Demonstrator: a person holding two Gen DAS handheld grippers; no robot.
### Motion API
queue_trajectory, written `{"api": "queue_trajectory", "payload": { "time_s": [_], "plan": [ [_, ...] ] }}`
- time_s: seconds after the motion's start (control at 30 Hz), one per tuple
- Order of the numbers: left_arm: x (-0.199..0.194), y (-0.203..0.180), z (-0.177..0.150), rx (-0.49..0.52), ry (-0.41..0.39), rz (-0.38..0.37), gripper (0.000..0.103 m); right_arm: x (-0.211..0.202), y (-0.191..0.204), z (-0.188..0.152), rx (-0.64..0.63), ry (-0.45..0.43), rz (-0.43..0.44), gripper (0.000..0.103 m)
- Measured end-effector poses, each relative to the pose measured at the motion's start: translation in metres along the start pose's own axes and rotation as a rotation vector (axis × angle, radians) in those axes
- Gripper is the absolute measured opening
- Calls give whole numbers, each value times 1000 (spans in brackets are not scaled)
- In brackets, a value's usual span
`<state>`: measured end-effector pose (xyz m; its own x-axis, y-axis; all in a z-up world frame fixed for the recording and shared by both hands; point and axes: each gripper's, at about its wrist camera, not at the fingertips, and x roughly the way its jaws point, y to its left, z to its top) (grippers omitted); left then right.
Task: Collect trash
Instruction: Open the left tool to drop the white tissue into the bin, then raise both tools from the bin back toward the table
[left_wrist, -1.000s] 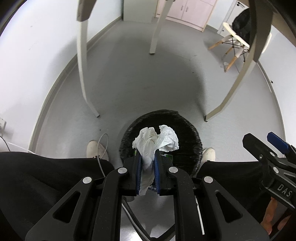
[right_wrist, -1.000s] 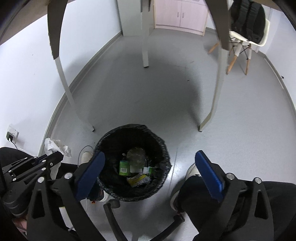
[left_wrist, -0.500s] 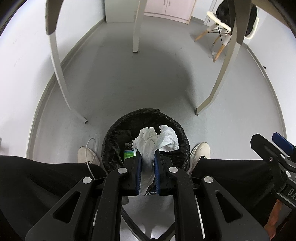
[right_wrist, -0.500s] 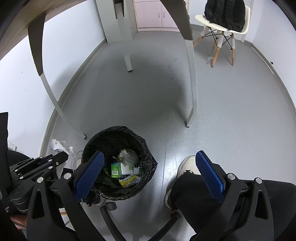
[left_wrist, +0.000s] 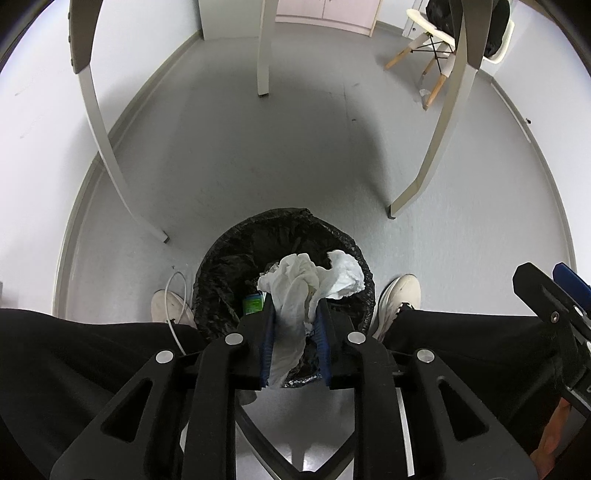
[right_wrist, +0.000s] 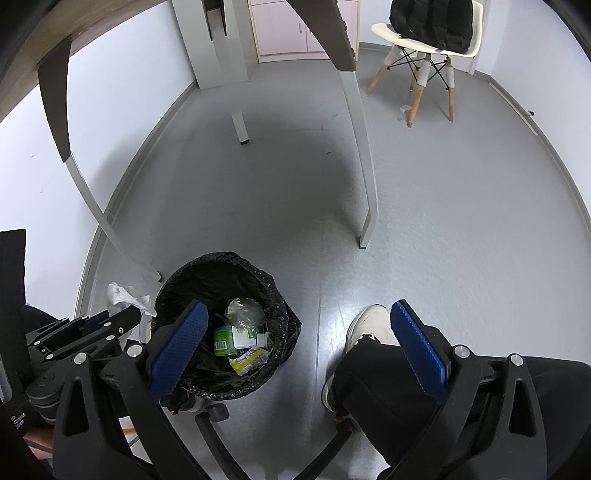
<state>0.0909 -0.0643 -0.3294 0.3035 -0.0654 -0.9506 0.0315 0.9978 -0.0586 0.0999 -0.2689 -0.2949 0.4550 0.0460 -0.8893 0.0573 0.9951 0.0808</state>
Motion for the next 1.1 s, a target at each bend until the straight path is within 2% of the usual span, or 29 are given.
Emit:
{"api": "queue_trajectory", "payload": {
  "time_s": [0.43, 0.67, 0.73, 0.87, 1.1],
  "plan": [
    [-11, 5, -6, -13, -47, 41, 59, -2, 3, 0, -2, -8, -4, 95],
    [-23, 9, -11, -24, -78, 40, 72, -4, 5, -1, -7, -10, -9, 95],
    [-29, 10, -12, -22, -91, 46, 81, -5, 5, -1, -6, -11, -10, 95],
    [-47, 11, -18, -21, -127, 41, 92, -14, 6, 0, 7, -13, 21, 95],
    [-85, 8, -25, -7, -194, 35, 97, -51, 10, 1, 6, -85, 26, 95]
  ]
}}
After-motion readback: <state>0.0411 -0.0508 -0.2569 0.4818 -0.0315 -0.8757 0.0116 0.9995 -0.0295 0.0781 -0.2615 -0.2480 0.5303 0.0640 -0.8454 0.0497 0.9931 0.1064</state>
